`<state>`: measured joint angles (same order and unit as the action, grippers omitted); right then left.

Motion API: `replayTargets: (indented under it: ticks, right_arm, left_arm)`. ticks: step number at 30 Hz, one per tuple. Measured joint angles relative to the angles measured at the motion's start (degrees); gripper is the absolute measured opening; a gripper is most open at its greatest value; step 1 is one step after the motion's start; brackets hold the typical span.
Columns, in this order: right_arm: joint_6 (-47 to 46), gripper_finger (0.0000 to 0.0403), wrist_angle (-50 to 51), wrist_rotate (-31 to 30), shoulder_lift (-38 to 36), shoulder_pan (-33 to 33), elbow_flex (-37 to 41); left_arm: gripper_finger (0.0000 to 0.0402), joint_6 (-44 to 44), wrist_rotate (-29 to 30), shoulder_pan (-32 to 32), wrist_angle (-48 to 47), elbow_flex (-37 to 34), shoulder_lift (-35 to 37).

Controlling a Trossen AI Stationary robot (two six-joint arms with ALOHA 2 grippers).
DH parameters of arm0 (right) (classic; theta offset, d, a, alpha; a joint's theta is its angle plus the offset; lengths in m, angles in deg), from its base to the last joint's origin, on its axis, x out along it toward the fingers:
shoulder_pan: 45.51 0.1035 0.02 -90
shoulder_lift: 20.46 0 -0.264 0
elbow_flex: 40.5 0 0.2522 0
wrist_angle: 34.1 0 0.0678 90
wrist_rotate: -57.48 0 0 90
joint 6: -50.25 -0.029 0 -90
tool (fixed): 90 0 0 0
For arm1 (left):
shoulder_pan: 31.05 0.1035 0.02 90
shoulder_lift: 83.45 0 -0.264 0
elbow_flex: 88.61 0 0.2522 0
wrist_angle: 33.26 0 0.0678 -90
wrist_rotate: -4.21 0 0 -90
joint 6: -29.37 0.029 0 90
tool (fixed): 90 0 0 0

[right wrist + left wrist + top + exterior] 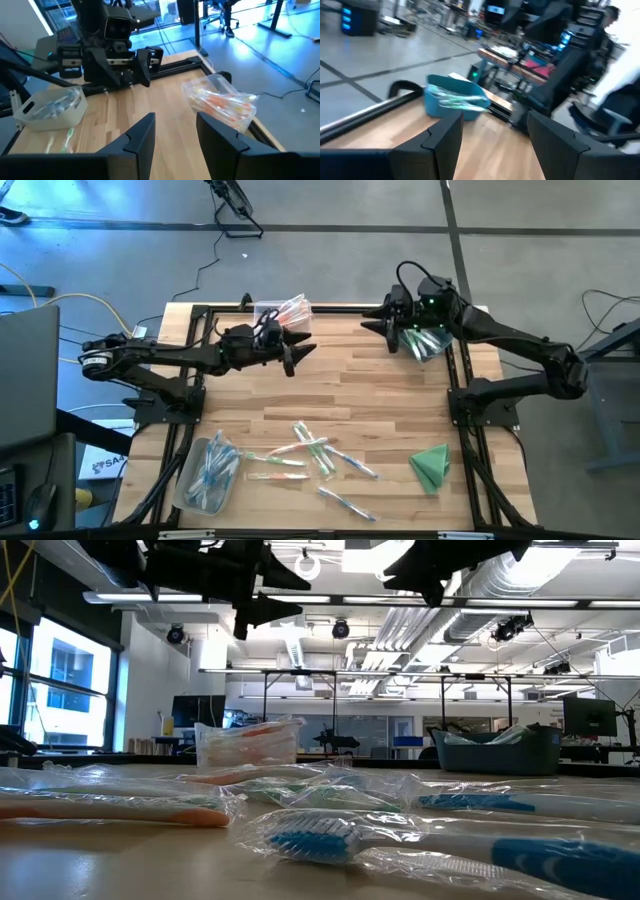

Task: Pick & Place Toothbrushes
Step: Put the top orange toothbrush into the transparent bin

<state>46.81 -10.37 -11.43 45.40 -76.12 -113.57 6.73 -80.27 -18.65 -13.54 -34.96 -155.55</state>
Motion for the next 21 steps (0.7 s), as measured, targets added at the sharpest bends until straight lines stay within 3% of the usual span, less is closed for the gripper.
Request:
replayTargets:
  ticks: [13, 21]
  right_arm:
    - [-1.55, 0.0136, 0.76, 0.10, 0.00, 3.57, 0.00]
    - [-1.56, 0.0136, 0.75, 0.09, 0.02, 7.86, 0.00]
  left_arm:
    - [0.0157, 0.35, -1.58, -5.64, -5.44, -0.06, 5.72]
    - [0.0143, 0.46, -1.56, -8.45, -5.81, -0.06, 6.04]
